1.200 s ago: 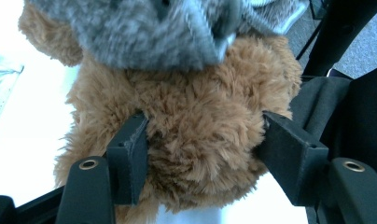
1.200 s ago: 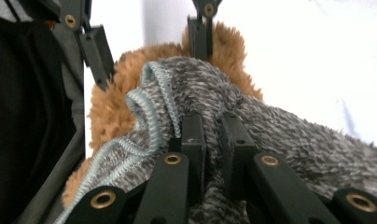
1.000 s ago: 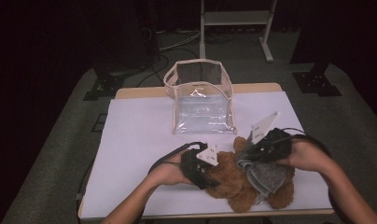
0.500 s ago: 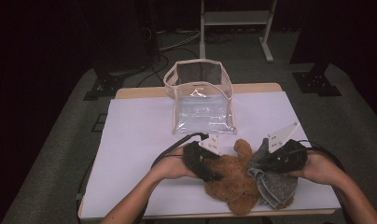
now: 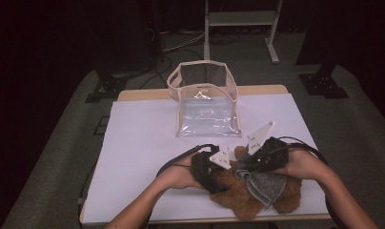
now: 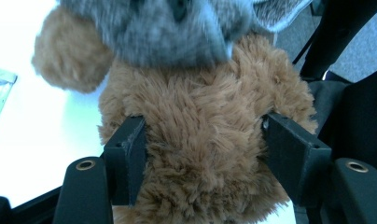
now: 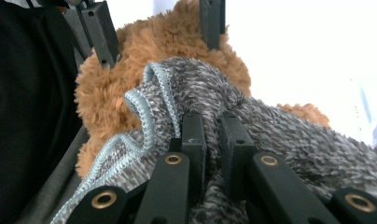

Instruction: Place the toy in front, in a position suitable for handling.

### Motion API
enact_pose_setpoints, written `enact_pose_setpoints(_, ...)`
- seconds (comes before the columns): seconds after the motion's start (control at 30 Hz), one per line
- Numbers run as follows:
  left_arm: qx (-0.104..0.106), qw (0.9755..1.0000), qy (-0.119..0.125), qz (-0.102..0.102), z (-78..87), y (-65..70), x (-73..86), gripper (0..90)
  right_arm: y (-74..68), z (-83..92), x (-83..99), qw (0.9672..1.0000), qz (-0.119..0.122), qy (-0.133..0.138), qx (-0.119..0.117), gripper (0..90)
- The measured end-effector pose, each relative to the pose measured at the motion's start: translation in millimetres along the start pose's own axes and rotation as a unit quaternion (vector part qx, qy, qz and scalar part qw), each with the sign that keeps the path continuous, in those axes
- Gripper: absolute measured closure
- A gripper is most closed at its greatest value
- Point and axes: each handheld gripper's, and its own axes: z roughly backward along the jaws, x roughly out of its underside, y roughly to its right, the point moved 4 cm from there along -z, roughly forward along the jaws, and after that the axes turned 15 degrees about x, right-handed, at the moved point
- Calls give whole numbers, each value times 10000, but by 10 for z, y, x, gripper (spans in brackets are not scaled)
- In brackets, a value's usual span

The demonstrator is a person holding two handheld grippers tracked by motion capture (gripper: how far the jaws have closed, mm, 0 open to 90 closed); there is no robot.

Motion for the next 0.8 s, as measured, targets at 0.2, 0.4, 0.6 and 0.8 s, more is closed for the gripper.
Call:
enact_pose_setpoints(0.2,-17,10000,58,41,2,6,1,339,132,296,351,9990,-410,-25,180,812)
enact_pose_setpoints(0.4,-9,10000,-9,32,-3,18,-4,338,155,362,535,9971,-733,68,166,811)
enact_pose_setpoints(0.6,36,10000,-19,44,6,1,1,339,149,452,567,9974,-667,90,247,811)
enact_pose_setpoints(0.8,37,10000,-50,0,1,3,-11,338,178,628,795,9946,-978,130,308,811)
